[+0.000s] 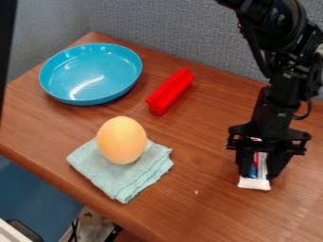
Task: Put the toothpaste on the blue plate
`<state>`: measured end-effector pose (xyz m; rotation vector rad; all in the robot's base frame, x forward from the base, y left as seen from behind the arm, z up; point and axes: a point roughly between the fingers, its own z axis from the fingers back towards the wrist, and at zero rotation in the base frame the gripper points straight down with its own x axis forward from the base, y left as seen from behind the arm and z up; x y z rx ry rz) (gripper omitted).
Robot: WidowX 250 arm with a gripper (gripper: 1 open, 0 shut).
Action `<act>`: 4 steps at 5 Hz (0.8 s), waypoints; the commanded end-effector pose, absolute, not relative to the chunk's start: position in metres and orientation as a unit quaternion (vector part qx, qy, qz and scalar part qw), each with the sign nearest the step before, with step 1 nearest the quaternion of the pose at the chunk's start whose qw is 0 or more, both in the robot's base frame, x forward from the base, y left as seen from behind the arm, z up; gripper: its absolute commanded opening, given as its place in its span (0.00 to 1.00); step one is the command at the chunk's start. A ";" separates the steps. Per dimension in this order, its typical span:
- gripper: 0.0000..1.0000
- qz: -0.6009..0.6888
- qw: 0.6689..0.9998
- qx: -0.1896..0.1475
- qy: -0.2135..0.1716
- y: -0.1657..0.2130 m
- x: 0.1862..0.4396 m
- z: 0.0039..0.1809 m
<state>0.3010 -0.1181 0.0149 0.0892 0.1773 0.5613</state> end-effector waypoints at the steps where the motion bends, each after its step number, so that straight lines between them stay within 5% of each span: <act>1: 0.00 0.266 0.962 0.028 0.061 -0.124 0.306 0.037; 4: 0.00 0.259 0.963 0.029 0.061 -0.123 0.305 0.040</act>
